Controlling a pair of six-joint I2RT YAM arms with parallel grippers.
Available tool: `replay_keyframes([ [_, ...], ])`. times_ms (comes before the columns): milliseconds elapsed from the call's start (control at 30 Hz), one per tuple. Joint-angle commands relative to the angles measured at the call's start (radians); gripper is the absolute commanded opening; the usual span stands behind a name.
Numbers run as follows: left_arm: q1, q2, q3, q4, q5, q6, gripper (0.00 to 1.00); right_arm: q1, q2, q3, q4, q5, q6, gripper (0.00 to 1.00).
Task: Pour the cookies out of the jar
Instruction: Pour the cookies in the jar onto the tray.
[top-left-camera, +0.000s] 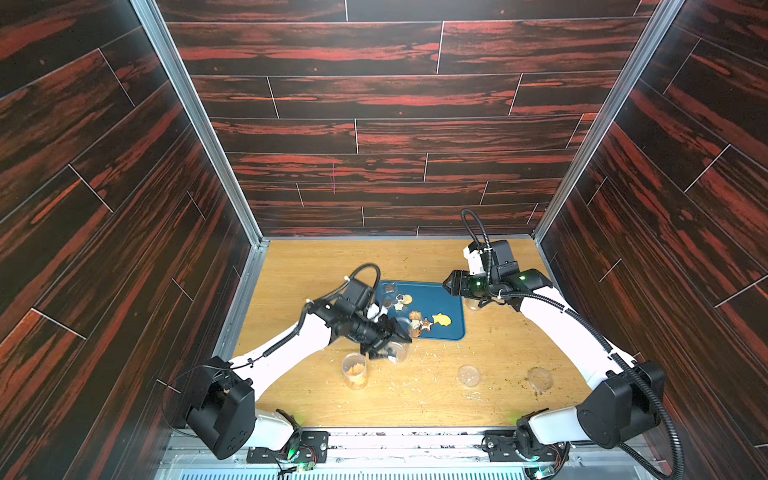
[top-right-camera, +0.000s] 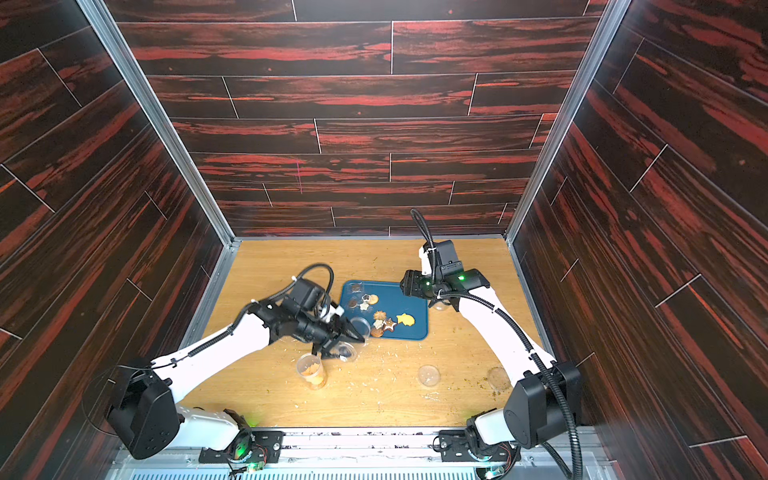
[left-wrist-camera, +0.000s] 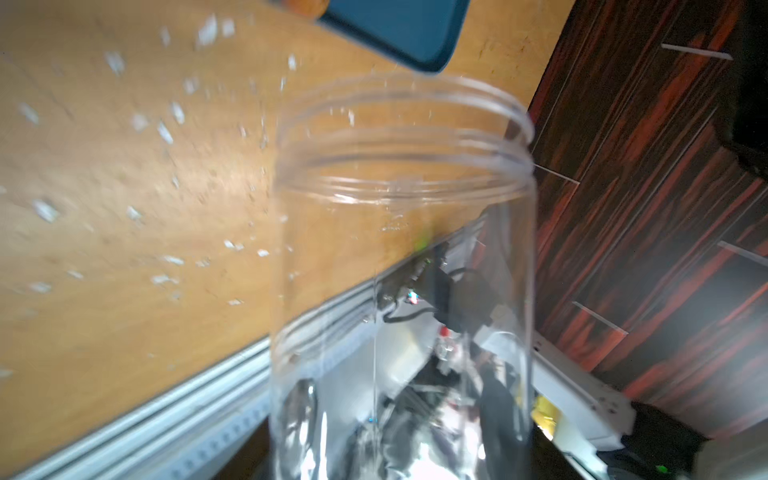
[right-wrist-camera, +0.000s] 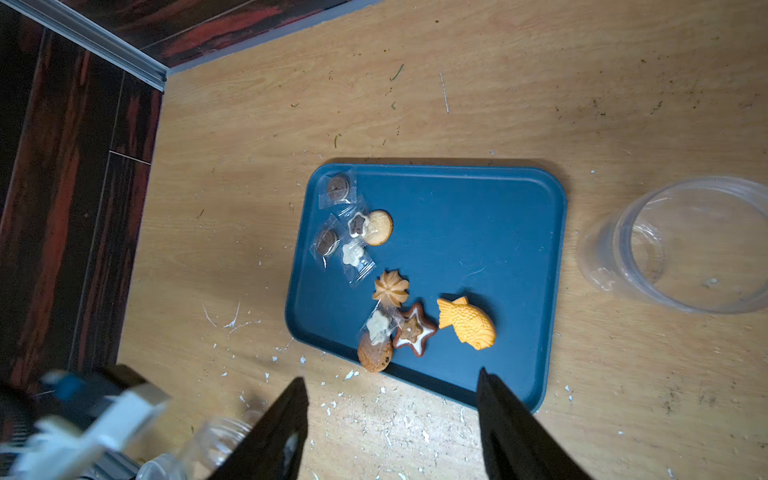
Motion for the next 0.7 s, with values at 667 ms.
replay_keyframes([
  [667, -0.018, -0.147, 0.060, 0.309, -0.408, 0.817, 0.44, -0.019, -0.158, 0.084, -0.093, -0.613, 0.079, 0.68],
])
